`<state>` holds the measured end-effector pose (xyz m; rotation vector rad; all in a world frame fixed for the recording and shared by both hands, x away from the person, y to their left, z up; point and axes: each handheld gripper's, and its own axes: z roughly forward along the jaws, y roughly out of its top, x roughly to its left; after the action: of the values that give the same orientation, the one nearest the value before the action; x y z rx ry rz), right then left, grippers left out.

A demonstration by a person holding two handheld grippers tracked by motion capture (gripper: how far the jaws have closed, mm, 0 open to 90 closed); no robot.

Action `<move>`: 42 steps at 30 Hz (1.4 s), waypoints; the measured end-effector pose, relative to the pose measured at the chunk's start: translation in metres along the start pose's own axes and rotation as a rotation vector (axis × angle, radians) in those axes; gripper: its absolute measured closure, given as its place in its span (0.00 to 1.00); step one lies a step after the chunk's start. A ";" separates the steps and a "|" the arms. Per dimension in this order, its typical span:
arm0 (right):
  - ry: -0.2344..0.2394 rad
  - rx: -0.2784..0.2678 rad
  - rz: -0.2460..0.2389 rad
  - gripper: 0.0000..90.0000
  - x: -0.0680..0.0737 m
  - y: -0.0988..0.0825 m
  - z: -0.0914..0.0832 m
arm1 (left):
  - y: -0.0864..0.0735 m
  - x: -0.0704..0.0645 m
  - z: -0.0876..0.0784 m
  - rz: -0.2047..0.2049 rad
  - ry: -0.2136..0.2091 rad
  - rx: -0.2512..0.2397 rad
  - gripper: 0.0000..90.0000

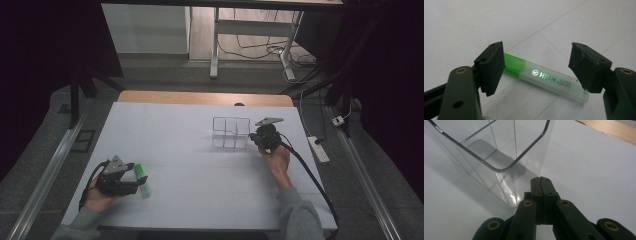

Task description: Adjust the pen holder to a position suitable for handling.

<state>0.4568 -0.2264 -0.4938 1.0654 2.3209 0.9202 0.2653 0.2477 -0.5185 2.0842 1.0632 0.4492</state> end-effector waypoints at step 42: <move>0.030 -0.012 -0.032 0.99 0.036 0.018 0.026 | 0.000 -0.001 0.000 0.007 0.000 0.003 0.32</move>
<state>0.4599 -0.1796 -0.5023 1.0130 2.3474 0.9427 0.2652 0.2466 -0.5186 2.0911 1.0571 0.4517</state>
